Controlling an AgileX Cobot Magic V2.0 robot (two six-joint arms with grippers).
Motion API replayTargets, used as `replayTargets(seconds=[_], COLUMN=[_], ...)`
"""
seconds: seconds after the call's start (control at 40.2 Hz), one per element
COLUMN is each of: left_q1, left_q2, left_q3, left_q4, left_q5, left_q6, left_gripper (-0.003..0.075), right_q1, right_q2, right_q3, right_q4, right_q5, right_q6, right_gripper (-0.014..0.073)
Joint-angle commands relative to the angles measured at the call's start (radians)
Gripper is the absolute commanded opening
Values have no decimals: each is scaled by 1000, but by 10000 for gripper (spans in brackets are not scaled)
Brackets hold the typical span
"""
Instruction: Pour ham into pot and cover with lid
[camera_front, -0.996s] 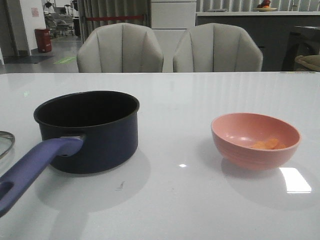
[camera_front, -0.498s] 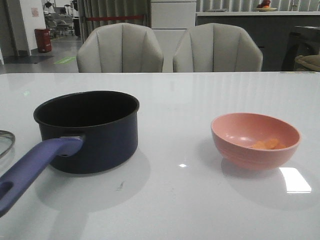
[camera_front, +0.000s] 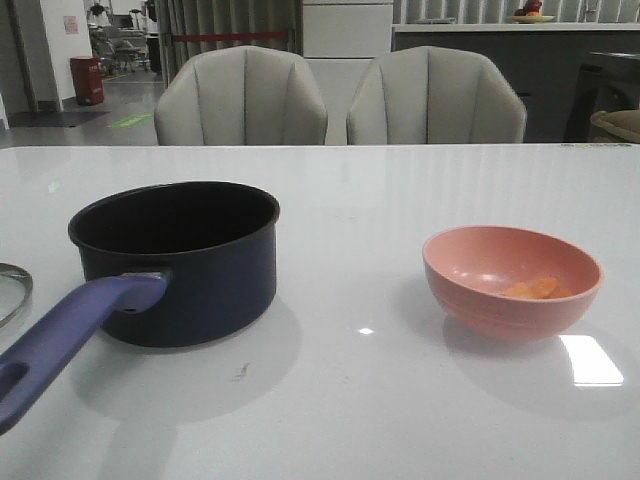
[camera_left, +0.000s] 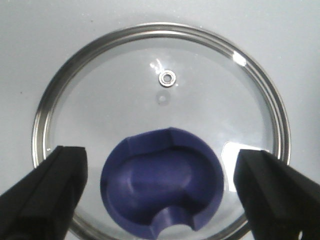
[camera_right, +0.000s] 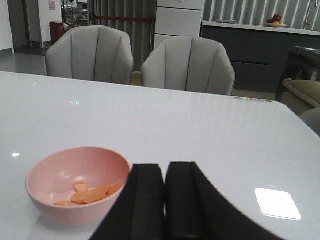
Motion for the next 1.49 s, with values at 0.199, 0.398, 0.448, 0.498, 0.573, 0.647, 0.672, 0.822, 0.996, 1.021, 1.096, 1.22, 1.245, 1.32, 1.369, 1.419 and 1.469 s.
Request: replayTargets(seconds=[0.199,0.398,0.448,0.498,0.573,0.647,0.672,0.822,0.996,1.021,1.096,1.22,1.245,1.32,1.369,1.419,1.469], left_q1=[-18,-21,-33,-49,-77,-124,-137,-205,-215,-215,-223,-281,-294,-321,-326,-326,-326], left_q2=[-217,-429,-487,-545,-625,-706,-736,-899,-1112,-1137,-1236,-1349,-1377,-1428,-1466,-1497,-1529], left_q3=[-37,63,107,155,225,300,326,457,580,592,637,713,733,781,806,828,850], left_q4=[-43,-60,-60,-60,-60,-50,-44,-44,-53,-53,-51,-13,-5,0,0,0,0], left_q5=[28,-77,-128,-181,-248,-308,-326,-418,-488,-493,-496,-474,-476,-492,-506,-519,-547], left_q6=[48,48,48,48,48,48,48,42,42,42,42,42,42,42,42,42,42], left_gripper=[605,605,605,605,605,605,605,605,604,604,604,604,604,604,604,604,604], right_q1=[-7,-7,-7,-7,-7,-7,-7,-7,-7,-7,-7,-7,-7,-7,-7,-7,-7], right_q2=[-21,-21,-21,-21,-21,-21,-21,-21,-21,-20,-20,-20,-20,-20,-20,-20,-20], right_q3=[-5,-5,-5,-5,-5,-5,-5,-5,-5,-5,-5,-5,-5,-5,-5,-5,-5], right_q4=[2,2,2,2,2,2,2,2,2,2,2,2,2,2,2,2,2], right_q5=[-85,-85,-85,-85,-85,-85,-85,-85,-85,-85,-85,-85,-85,-85,-85,-85,-85], right_q6=[-4,-4,-4,-4,-4,-4,-4,-4,-4,-4,-4,-4,-4,-4,-4,-4,-4], right_gripper=[160,160,160,160,160,160,160,160,160,160,160,160,160,160,160,160,160])
